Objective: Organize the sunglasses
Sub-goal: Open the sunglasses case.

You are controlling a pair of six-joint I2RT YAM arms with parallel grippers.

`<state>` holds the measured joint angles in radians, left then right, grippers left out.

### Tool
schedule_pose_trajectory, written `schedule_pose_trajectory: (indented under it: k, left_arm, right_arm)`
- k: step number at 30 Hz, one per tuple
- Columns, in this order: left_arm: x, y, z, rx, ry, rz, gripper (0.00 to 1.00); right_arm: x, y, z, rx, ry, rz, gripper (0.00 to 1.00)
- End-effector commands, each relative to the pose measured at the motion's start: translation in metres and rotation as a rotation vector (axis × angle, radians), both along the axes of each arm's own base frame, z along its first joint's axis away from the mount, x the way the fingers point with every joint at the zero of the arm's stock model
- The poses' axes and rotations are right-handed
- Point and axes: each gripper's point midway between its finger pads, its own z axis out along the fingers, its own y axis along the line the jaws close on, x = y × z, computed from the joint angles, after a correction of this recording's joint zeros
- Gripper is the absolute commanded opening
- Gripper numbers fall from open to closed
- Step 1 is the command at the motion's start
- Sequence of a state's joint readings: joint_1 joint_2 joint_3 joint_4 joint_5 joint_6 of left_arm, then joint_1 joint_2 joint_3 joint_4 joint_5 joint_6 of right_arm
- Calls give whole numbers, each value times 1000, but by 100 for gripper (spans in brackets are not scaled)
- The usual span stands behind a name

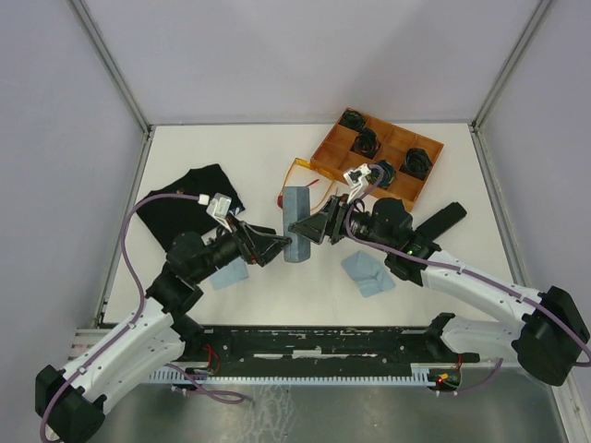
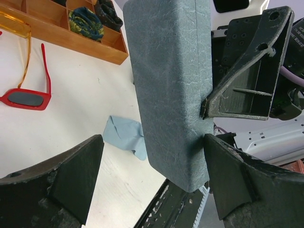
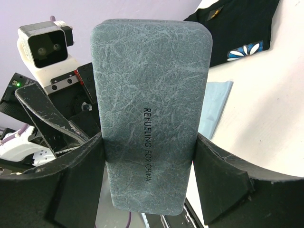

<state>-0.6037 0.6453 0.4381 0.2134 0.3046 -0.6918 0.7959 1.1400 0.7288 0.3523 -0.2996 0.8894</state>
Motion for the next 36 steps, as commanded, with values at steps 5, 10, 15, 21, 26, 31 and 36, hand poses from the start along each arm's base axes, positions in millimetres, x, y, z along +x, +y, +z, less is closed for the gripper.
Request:
schedule_pose_trajectory:
  k: [5, 10, 15, 21, 26, 31, 36]
  left_arm:
    - [9, 6, -5, 13, -13, 61, 91]
    - [12, 7, -4, 19, -12, 76, 91]
    - [15, 9, -9, 30, 0, 96, 89]
    - [19, 14, -16, 48, 20, 134, 85]
    - [22, 16, -22, 66, 35, 151, 82]
    - [24, 14, -28, 82, 50, 150, 81]
    - [26, 12, -33, 98, 63, 142, 81]
  right_arm:
    - [-17, 2, 66, 147, -141, 88, 0]
    - [-23, 3, 64, 133, -147, 118, 0]
    - [-26, 2, 66, 137, -153, 132, 0]
    - [-31, -2, 75, 145, -173, 139, 0]
    - [-36, -3, 83, 159, -186, 158, 0]
    - [-39, -3, 90, 175, -191, 166, 0]
    - [-39, -2, 93, 189, -190, 173, 0]
